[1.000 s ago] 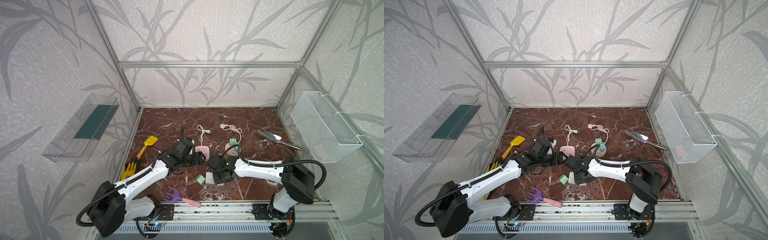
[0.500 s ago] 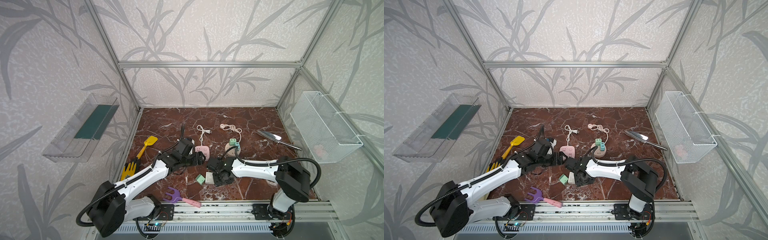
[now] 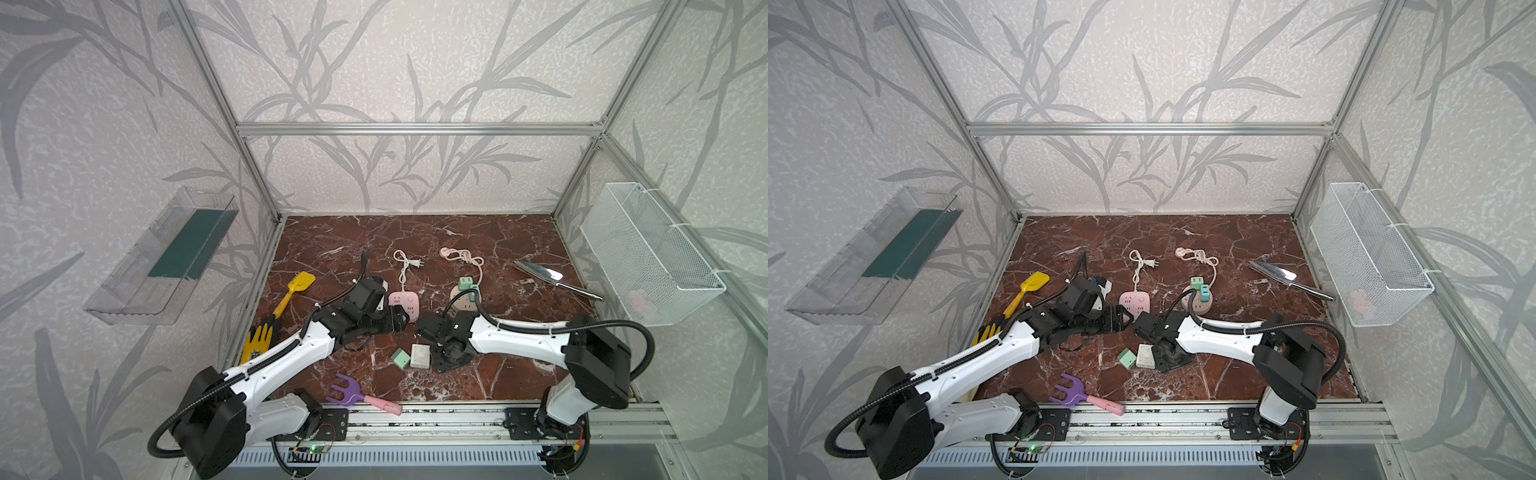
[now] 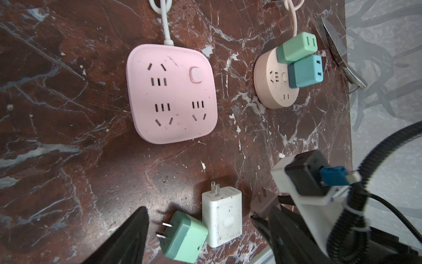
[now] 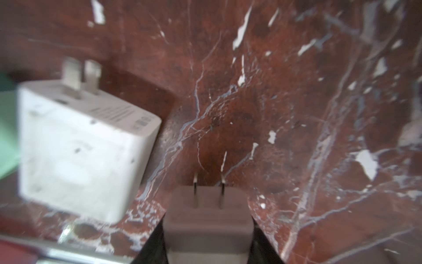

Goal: Insert the plug
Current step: 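Lower the right gripper onto the pale pink adapter, close and lift it, then carry the pink adapter toward the left gripper while the left gripper reaches for it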

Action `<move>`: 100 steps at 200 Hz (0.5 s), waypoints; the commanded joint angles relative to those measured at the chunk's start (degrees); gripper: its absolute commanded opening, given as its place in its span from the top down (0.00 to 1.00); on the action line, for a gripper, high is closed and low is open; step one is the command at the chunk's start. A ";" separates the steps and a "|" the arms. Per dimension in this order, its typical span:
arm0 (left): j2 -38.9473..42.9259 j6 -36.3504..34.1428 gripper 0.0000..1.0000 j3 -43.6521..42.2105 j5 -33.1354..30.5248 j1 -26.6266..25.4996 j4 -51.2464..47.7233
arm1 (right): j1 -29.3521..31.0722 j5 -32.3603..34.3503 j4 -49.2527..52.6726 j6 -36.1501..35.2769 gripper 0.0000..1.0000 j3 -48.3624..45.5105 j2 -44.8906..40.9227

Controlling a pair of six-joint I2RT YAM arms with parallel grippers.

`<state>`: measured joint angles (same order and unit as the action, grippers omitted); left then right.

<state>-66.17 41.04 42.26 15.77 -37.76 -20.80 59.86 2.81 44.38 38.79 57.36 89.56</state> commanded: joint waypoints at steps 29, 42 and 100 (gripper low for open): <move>2.81 -1.30 0.27 2.80 17.10 -0.79 -4.59 | -0.72 -6.77 2.40 -19.95 1.00 4.85 -12.59; 2.61 -0.34 0.30 3.38 19.76 -1.60 -4.28 | -0.72 -7.81 1.68 -21.91 1.00 5.69 -13.72; 3.47 6.56 0.38 1.96 24.81 -1.99 5.51 | -0.74 -8.31 1.17 -24.61 1.00 9.84 -12.57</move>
<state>-63.94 44.62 43.90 36.56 -39.68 -20.34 59.22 -4.82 45.28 16.75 64.95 76.82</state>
